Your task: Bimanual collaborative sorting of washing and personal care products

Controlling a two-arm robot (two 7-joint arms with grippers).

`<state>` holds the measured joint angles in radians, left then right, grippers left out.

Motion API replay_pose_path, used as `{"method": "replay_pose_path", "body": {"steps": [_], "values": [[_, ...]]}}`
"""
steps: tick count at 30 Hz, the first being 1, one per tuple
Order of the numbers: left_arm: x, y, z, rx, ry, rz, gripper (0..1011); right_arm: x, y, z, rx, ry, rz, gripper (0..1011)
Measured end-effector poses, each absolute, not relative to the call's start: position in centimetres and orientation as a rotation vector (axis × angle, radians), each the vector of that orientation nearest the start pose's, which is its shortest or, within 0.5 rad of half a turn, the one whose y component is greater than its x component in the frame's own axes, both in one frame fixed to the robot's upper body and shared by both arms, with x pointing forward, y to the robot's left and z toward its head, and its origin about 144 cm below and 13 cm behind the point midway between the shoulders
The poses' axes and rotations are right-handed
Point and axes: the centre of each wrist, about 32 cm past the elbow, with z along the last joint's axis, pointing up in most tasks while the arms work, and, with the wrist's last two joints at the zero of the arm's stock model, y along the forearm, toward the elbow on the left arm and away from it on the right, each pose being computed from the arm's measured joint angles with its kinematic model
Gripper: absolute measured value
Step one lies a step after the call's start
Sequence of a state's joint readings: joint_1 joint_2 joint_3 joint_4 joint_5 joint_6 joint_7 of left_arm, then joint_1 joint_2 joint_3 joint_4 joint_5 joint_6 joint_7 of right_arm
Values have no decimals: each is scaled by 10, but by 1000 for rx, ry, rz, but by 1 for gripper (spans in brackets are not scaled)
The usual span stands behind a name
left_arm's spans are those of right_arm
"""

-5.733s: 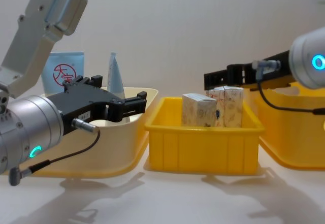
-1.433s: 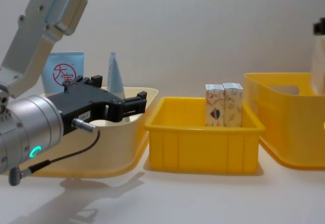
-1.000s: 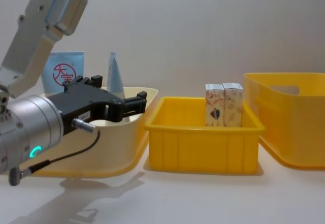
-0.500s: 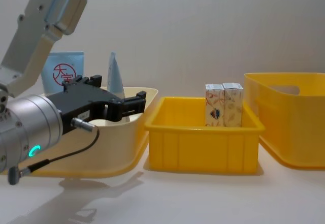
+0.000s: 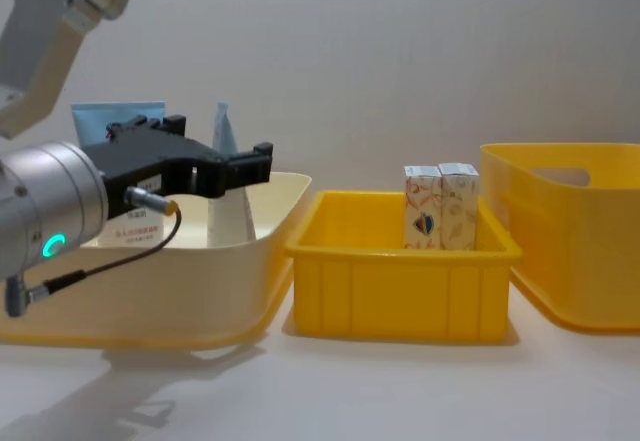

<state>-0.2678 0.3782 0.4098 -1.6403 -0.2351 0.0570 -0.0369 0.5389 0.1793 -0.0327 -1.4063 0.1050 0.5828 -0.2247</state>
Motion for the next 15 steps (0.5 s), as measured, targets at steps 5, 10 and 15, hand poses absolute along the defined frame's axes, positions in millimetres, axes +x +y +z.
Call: {"method": "replay_pose_path", "body": {"steps": [5, 10, 15], "values": [[507, 211, 1229, 16, -232, 1142, 1000, 587, -280, 1303, -241, 89, -1822, 1001], [509, 215, 1232, -2, -220, 1139, 1000, 587, -281, 1303, -242, 90, -1823, 1001], [506, 221, 1239, -11, -228, 1137, 1000, 587, -281, 1303, -242, 90, -1824, 1001]]}}
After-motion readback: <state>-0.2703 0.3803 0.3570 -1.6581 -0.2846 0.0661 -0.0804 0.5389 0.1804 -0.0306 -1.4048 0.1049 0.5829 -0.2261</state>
